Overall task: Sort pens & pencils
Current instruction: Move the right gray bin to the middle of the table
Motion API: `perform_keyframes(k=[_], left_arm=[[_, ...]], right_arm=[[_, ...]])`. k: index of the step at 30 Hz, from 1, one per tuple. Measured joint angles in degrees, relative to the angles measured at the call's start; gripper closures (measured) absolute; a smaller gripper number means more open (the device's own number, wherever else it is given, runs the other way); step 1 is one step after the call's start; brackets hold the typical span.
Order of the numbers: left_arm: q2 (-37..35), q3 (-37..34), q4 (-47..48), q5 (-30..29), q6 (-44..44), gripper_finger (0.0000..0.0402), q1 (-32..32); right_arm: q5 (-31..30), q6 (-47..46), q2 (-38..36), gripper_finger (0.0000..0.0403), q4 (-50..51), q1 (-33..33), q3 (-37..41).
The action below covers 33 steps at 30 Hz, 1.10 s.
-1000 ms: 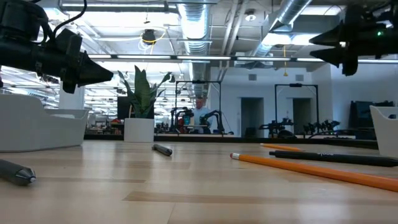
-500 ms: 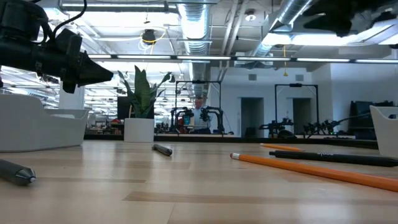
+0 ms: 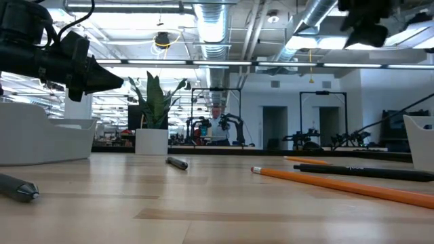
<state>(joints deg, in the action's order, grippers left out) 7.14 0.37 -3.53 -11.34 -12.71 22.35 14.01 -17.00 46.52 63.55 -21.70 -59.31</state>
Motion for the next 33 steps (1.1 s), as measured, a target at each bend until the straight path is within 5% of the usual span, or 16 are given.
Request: perform_keyframes(k=[10, 19, 33], left_arm=[[0.0, 0.0, 0.0, 0.0, 0.0, 0.0323, 0.0], [0.0, 0.0, 0.0, 0.0, 0.0, 0.0323, 0.0], [0.0, 0.0, 0.0, 0.0, 0.0, 0.0323, 0.0]], right_arm=[[-1.6, 0.7, 3.6, 0.0148, 12.0, 12.1, 0.0], [-11.6, -0.8, 9.8, 0.0148, 20.5, 24.8, 0.0], [-8.8, -8.0, 16.6, 0.0148, 17.1, 27.7, 5.1]])
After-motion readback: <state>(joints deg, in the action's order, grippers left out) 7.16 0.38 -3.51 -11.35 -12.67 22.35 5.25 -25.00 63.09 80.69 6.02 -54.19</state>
